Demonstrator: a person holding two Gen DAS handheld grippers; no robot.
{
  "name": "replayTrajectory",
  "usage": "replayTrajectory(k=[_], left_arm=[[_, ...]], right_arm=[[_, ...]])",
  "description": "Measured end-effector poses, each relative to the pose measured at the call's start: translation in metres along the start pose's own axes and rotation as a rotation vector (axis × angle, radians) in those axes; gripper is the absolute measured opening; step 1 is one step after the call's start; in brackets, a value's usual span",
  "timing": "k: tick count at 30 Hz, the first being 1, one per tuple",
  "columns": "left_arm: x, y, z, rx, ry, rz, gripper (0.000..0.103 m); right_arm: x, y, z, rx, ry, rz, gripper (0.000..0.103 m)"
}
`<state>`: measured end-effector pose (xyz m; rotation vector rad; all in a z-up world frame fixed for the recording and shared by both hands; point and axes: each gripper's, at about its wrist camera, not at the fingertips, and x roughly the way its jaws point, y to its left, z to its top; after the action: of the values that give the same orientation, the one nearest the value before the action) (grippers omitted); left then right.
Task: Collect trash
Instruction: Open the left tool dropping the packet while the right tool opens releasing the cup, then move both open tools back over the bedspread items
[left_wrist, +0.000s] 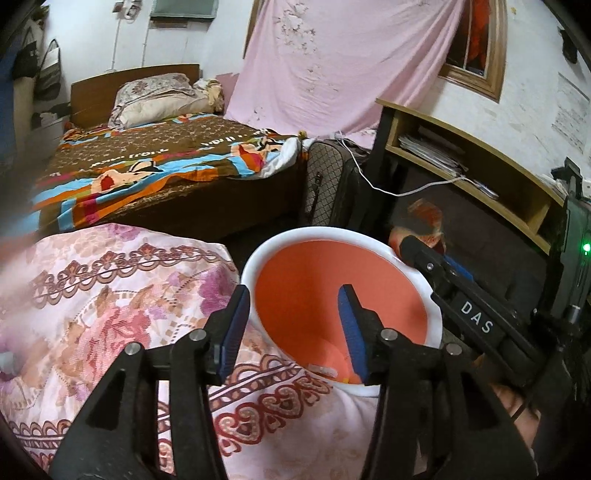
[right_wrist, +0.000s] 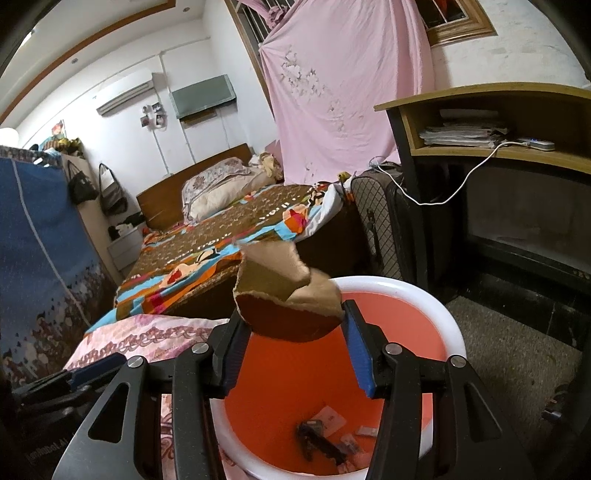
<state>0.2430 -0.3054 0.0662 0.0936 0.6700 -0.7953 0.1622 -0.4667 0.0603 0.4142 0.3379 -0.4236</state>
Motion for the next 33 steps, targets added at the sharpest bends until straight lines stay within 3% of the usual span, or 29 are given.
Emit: replayTrajectory(k=[8,19,26,28,33], left_arm=[[-0.016,0.020,-0.002,-0.053,-0.050,0.064,0.046],[-0.045,0.045,-0.002,-0.101,-0.136,0.152,0.066],[-0.075,0.067,-0.010,-0.164,-0.241,0.201,0.082],[-0.085,0.072,-0.012,-0.184,-0.290,0.229,0.092],[-0.105,0.081,-0.018,-0.184,-0.374,0.293,0.091]], right_arm=[[0.002,0.005,-0.001,-0.009,0.005,0.015,0.054],[0.003,0.018,-0.003,-0.027,0.001,0.046,0.071],[-0.011,0.030,-0.001,-0.047,-0.090,0.097,0.087],[-0.014,0.032,-0.001,-0.049,-0.116,0.106,0.099],[-0.021,0.041,0.000,-0.068,-0.171,0.136,0.103]])
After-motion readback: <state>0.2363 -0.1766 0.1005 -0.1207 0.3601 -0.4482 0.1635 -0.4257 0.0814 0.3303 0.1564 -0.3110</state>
